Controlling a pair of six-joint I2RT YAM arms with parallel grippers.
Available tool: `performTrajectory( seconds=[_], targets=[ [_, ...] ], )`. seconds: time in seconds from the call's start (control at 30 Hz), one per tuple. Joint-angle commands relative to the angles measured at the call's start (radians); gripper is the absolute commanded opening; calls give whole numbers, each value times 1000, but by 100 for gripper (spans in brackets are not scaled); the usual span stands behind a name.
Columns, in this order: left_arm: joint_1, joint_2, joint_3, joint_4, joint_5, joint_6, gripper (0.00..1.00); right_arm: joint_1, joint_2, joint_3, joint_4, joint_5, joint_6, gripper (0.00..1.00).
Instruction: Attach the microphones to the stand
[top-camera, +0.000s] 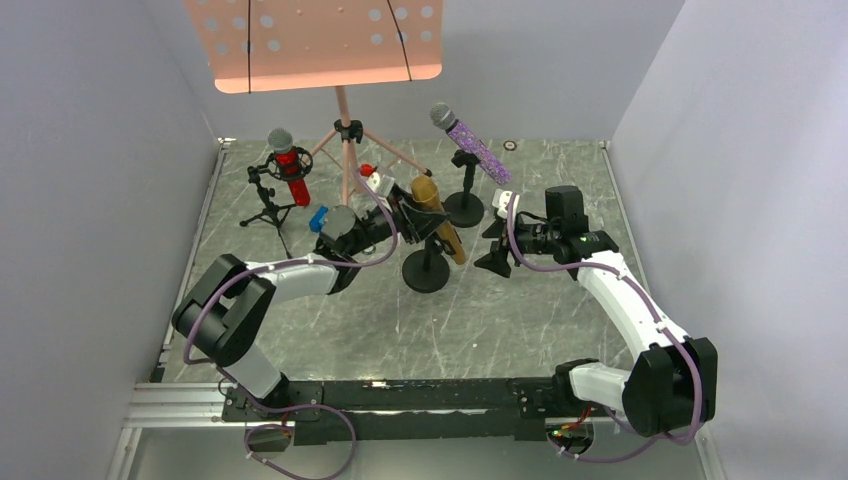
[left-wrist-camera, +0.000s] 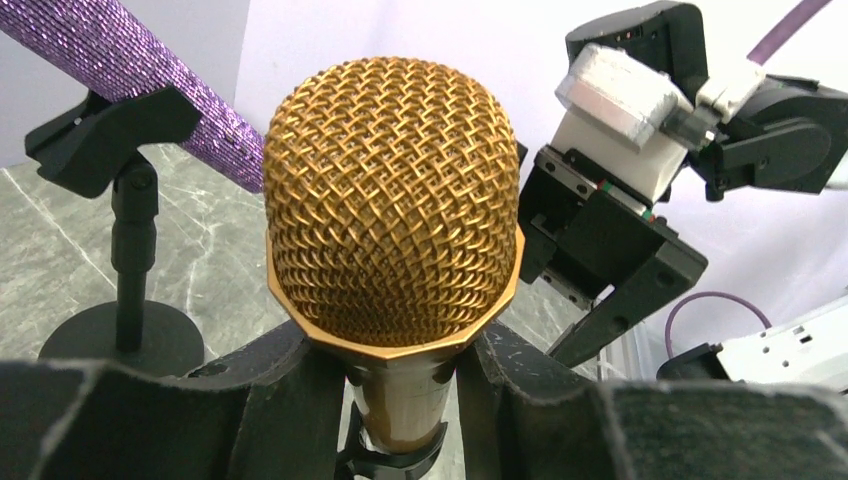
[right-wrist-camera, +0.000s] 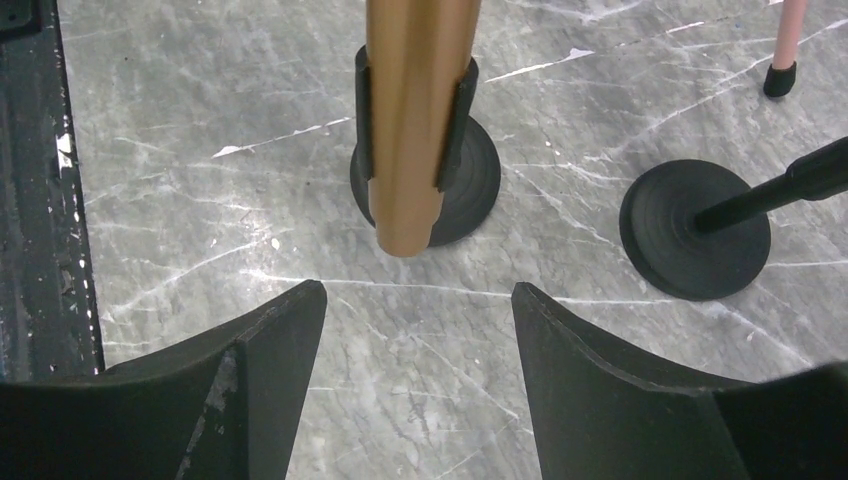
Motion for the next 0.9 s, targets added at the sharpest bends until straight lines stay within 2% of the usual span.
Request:
performTrajectory(
  seconds=[0.0,0.4,0.63,0.67,0.8,0.87],
  targets=[
    [-31,51,-82,-77,35,82,0,-8,-19,22,6,-41,-5,74],
    [-80,123,-133,-57,-24,132,0,-13,-1,18,12,-57,4,76],
    [-80,137,-134,-42,-50,119,0,-21,-3,9,18,-67,4,81],
    [-80,131,-119,-58,-51,116,5,-21,-3,8,18,-68,4,81],
    [-79,86,-84,-155,-83,96,45,-25,2,8,14,-73,0,82],
    [-80,58,-84,-175,-106,90,62,-27,4,8,11,-75,-2,82]
  ],
)
